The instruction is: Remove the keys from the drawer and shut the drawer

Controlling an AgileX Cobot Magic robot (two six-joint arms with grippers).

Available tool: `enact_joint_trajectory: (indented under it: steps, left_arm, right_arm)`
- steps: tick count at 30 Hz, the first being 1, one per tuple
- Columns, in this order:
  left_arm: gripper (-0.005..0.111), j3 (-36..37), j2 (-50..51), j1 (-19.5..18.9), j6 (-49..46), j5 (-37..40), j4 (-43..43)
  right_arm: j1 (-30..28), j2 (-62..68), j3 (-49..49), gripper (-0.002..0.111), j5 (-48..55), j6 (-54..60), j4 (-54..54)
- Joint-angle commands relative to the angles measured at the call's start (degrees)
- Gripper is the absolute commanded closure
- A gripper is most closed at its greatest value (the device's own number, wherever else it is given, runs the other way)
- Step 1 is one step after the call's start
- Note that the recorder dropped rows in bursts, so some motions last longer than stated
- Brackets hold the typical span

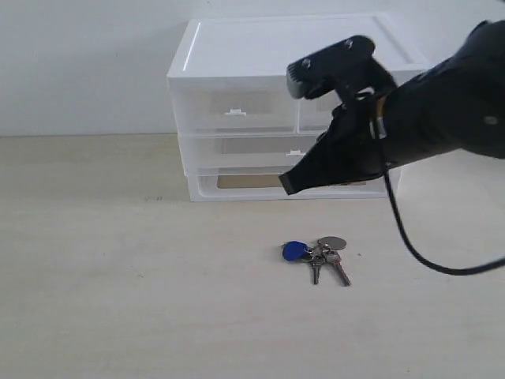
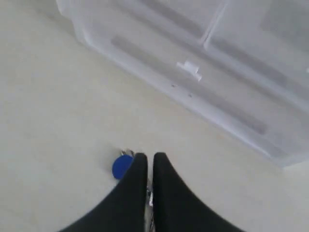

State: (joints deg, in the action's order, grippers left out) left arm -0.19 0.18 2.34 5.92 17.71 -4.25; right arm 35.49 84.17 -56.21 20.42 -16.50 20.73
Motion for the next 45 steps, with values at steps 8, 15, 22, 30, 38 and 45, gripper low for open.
enact_joint_trajectory:
  steps: [8,15,22,30,38,45]
  left_arm:
    - [0.102,0.19,-0.18,-0.04,-0.2,-0.09,0.43]
    - [0.102,0.19,-0.18,-0.04,-0.2,-0.09,0.43]
    - [0.102,0.19,-0.18,-0.04,-0.2,-0.09,0.43]
    - [0.102,0.19,-0.18,-0.04,-0.2,-0.09,0.43]
    - [0.102,0.19,-0.18,-0.04,-0.2,-0.09,0.43]
    - [0.102,0.19,-0.18,-0.04,-0.2,-0.09,0.43]
  right_arm:
    - [2.88,-33.85,16.96,0.108,-12.83,-0.43,-0.65]
    - [2.88,-61.69,30.03,0.108,-16.26,-4.66,-0.92]
    - [2.88,-81.72,34.35,0.108,-13.7,-12.3,-5.19]
    - [2.88,-82.67,34.35,0.108,-13.15,-12.3,-5.21]
    - [2.74,-82.93,34.82,0.108,-11.67,-11.41,-3.56]
    - [-8.17,-84.17,41.64,0.108,-23.14,-8.89,-0.55]
